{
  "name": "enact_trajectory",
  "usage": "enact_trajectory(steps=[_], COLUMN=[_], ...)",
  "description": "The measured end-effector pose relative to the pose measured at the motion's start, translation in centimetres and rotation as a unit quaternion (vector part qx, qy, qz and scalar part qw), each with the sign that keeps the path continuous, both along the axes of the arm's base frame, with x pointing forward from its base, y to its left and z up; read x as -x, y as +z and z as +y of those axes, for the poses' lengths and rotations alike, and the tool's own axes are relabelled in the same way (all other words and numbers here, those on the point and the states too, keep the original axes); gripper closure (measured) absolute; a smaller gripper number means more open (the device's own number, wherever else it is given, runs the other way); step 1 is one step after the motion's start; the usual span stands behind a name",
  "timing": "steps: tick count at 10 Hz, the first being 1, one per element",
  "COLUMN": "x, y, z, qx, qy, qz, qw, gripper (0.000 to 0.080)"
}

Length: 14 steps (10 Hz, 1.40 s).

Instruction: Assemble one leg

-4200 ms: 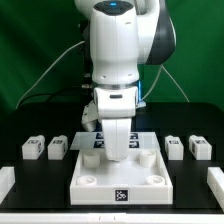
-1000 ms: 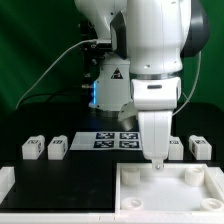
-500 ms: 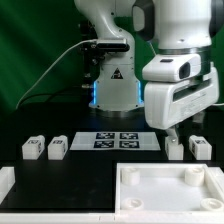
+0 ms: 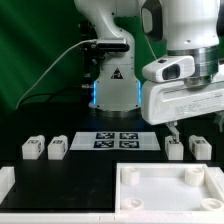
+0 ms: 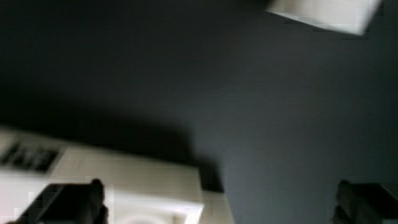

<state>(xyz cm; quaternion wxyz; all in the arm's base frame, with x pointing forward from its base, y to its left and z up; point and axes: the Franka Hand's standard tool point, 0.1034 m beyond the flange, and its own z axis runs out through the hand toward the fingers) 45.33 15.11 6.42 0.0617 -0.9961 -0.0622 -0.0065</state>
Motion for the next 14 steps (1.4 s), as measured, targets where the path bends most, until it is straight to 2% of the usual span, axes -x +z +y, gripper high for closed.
enact_trajectory(steps=[1,2,3,4,5,7,10,11,13,14], x=[0.9,1.5,1.9,1.7,2.0,2.9,3.6,3.4,4.1,3.6], y=[-0.4,-0.8,-1.1,-1.0,-1.1,-0.9,-1.4,-1.5,-1.6,-2.1], z=[1.6,2.4,2.9,2.6,2.4,2.3,2.5,3.0,3.0,3.1], qx=[-0.002,-0.001,0.000,0.000,0.007,0.030,0.057,0.063,0.071,0.068], qy=[-0.063,-0.073,-0.064,-0.064,-0.059,-0.055,-0.048,-0.046,-0.025,-0.027], qz=[0.013,0.022,0.028,0.026,0.049,0.161,0.322,0.354,0.444,0.444], qw=[0.998,0.997,0.998,0.998,0.997,0.985,0.944,0.932,0.893,0.893], gripper=[0.0150,0.0150,0.0150,0.0150,0.0150,0.0150,0.0150,0.0150,0.0150,0.0150])
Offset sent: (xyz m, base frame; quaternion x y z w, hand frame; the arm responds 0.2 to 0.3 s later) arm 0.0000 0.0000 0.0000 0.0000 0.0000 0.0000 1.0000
